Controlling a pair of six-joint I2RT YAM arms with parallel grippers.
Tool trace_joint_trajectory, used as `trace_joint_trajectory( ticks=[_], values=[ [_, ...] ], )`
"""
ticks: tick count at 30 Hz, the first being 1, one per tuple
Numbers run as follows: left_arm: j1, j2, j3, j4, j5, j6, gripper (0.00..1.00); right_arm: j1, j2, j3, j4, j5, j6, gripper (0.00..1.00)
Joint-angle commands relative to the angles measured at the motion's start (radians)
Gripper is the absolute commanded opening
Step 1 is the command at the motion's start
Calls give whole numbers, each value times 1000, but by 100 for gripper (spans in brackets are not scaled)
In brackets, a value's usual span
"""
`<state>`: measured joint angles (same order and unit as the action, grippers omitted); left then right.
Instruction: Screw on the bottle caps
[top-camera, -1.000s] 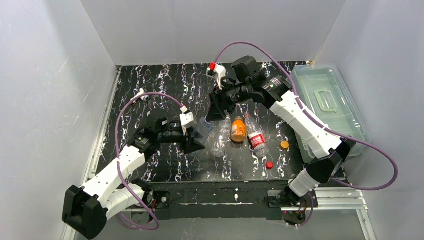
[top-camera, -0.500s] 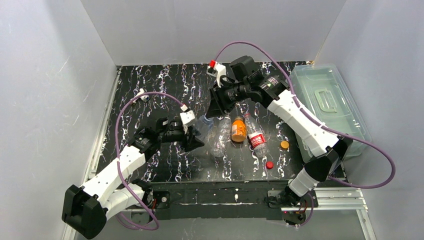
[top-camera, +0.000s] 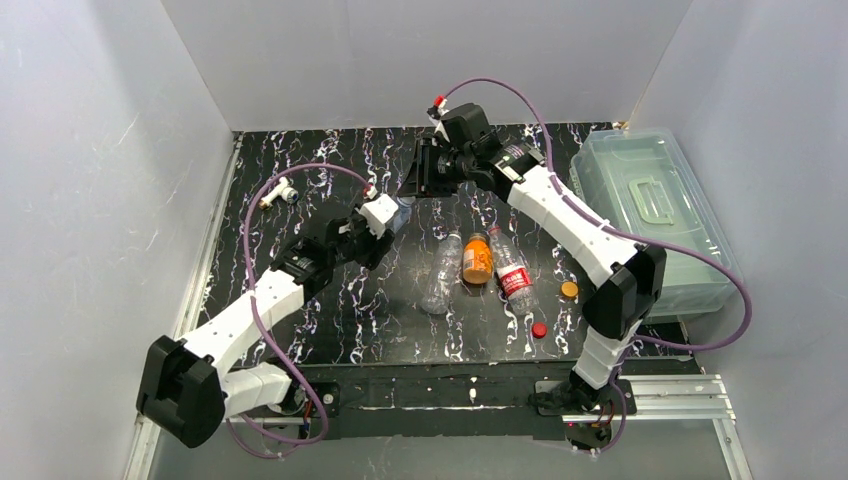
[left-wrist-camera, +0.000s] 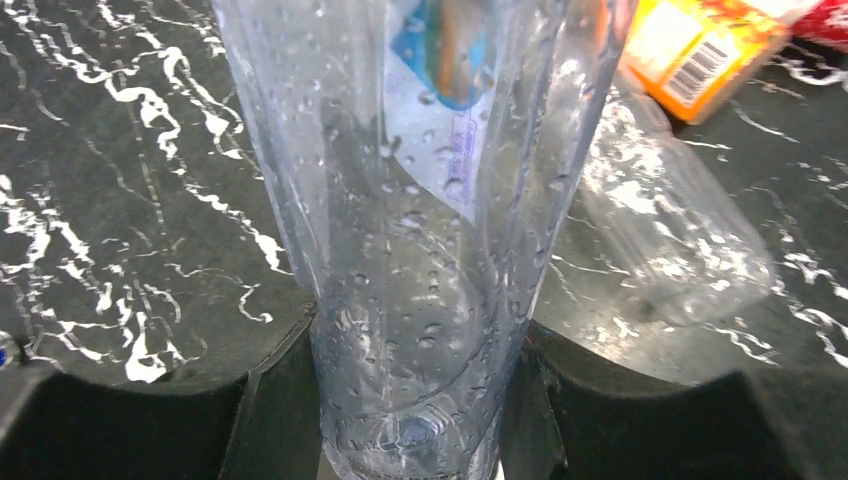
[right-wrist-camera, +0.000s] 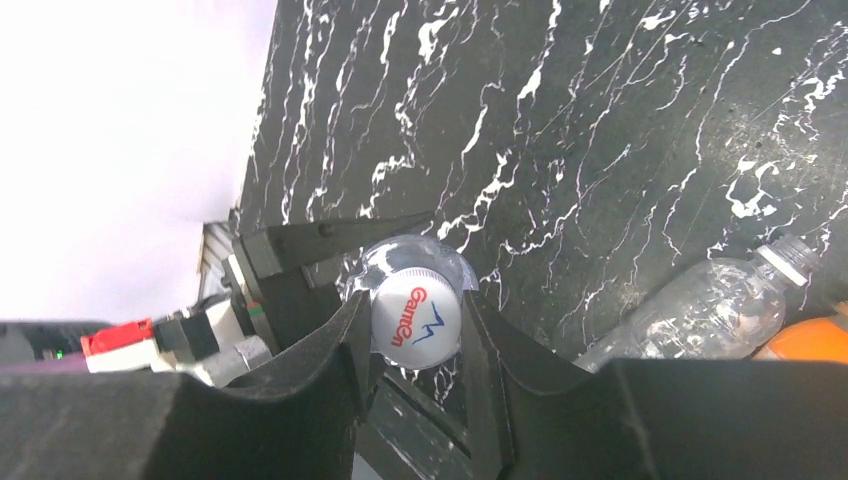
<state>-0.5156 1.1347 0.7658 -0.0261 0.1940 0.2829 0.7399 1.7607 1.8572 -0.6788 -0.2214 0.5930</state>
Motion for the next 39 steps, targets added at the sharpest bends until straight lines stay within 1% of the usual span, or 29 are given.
trace_joint_trajectory(
  ticks=[1,3,4,7,10,11,14,18,20,22,24,27,34,39],
  values=[
    [-7,2,88,209,-117,14,0,37,34,30,-57,45,115,8],
    [-8,-2,76,208,-98,12,0,36,26,50,-61,64,99,22],
    [-8,-8,62,207,-81,12,0,36,19,60,-64,75,84,31],
    [-6,-38,24,186,-12,8,0,17,-25,82,-75,121,34,65],
    [1,-49,20,87,97,-1,0,-35,-97,81,-67,132,-23,95],
    [3,-49,22,56,142,-6,0,-52,-121,78,-61,129,-46,98],
    [9,-64,19,-34,324,-20,0,-78,-188,53,-37,75,-132,98],
    [18,-76,20,-145,612,-22,0,-84,-267,-44,-7,-151,-298,98],
    [21,-81,22,-189,718,-22,0,-84,-304,-106,-26,-265,-374,98],
    [22,-92,5,-190,794,-37,0,-83,-338,-169,-49,-345,-430,95],
    [22,-99,-8,-185,838,-53,0,-79,-373,-224,-30,-405,-456,93],
    [21,-101,-18,-183,879,-66,0,-59,-404,-260,-8,-439,-483,88],
    [21,-94,-36,-156,909,-94,0,23,-358,-221,-60,-443,-554,77],
    [22,-100,-34,-151,914,-96,0,37,-327,-207,-68,-439,-558,70]
  ],
)
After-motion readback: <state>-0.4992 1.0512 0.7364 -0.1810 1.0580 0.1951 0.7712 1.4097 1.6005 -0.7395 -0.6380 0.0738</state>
